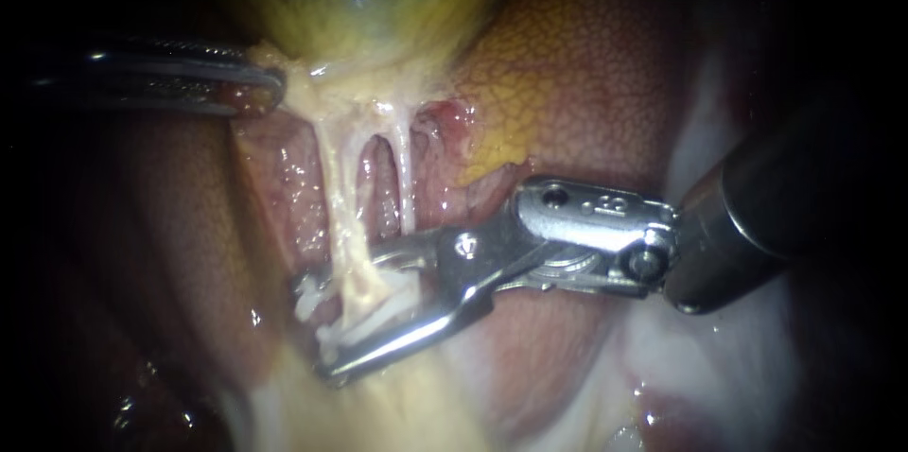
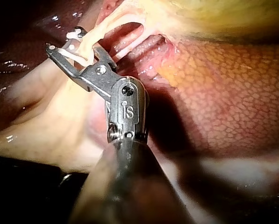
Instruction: Clipping second clip left tube
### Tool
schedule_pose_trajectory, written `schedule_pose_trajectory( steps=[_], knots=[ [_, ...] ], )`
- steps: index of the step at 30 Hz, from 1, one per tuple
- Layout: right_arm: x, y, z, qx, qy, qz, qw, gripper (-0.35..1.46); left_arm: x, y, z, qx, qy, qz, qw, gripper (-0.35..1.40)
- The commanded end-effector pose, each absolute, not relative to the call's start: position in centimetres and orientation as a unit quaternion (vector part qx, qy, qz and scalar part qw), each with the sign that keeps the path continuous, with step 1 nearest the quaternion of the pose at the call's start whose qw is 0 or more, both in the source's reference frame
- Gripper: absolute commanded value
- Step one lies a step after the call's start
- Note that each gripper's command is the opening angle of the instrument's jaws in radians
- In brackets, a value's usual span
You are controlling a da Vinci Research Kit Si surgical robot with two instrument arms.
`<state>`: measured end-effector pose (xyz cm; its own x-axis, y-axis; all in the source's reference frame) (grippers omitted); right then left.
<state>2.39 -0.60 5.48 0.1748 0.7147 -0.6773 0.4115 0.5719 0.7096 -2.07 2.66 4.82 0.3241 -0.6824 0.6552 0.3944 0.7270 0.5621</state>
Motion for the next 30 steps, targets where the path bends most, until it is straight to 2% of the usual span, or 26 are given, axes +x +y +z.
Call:
schedule_pose_trajectory(
  steps=[1, 12, 13, 14, 18, 30],
  knots=[
    [2.38, -0.60, 5.49, 0.450, 0.628, 0.124, 0.623, 0.19, -2.07, 2.66, 4.82, 0.152, -0.474, -0.337, 0.799, -0.35],
    [2.40, -0.58, 5.48, 0.464, 0.618, 0.141, 0.619, -0.14, -2.07, 2.66, 4.82, 0.152, -0.474, -0.336, 0.799, -0.35],
    [2.40, -0.58, 5.49, 0.466, 0.617, 0.142, 0.619, -0.19, -2.07, 2.66, 4.82, 0.152, -0.474, -0.337, 0.799, -0.35],
    [2.40, -0.57, 5.49, 0.469, 0.614, 0.146, 0.618, -0.35, -2.07, 2.66, 4.82, 0.152, -0.474, -0.337, 0.799, -0.35],
    [2.40, -0.55, 5.51, 0.485, 0.602, 0.162, 0.613, -0.35, -2.07, 2.66, 4.82, 0.152, -0.474, -0.336, 0.799, -0.35],
    [2.41, -0.61, 5.56, 0.496, 0.595, 0.161, 0.611, -0.35, -2.07, 2.67, 4.83, 0.152, -0.474, -0.336, 0.799, -0.35]
  ],
)
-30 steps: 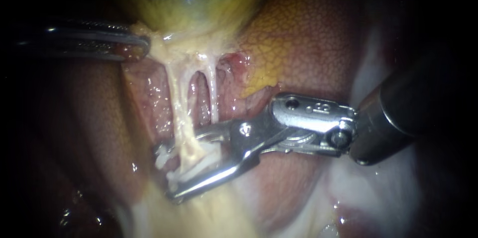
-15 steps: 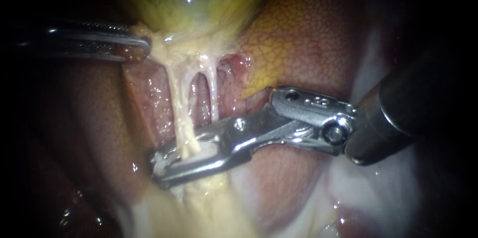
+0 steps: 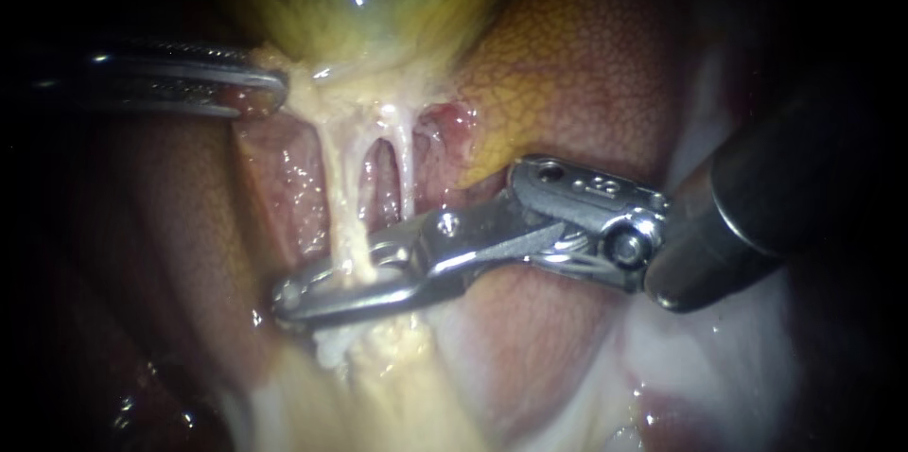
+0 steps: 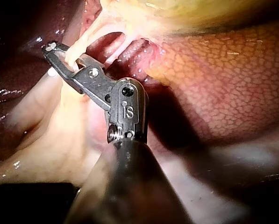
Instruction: Clipping second clip left tube
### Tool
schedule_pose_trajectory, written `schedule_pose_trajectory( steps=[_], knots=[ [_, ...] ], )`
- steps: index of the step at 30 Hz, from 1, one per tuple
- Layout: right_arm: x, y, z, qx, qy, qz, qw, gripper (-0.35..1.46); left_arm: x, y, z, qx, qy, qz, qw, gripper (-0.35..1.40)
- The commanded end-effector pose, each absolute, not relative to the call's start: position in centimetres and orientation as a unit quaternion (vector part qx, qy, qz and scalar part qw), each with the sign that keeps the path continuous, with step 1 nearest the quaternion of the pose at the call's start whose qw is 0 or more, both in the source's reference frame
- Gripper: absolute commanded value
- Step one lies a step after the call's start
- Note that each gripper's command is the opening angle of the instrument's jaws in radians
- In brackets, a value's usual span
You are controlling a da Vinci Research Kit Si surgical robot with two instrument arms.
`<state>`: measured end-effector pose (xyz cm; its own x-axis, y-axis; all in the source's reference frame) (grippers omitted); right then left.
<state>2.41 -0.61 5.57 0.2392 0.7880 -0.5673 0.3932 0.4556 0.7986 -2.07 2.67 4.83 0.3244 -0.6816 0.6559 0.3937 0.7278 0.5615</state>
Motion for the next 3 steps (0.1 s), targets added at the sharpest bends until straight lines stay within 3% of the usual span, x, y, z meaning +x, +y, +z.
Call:
schedule_pose_trajectory(
  steps=[1, 3],
  knots=[
    [2.41, -0.61, 5.56, 0.496, 0.595, 0.161, 0.611, -0.35, -2.07, 2.67, 4.83, 0.152, -0.474, -0.336, 0.799, -0.35],
    [2.41, -0.61, 5.56, 0.496, 0.595, 0.161, 0.611, -0.35, -2.07, 2.67, 4.83, 0.152, -0.474, -0.336, 0.799, -0.35]
  ],
)
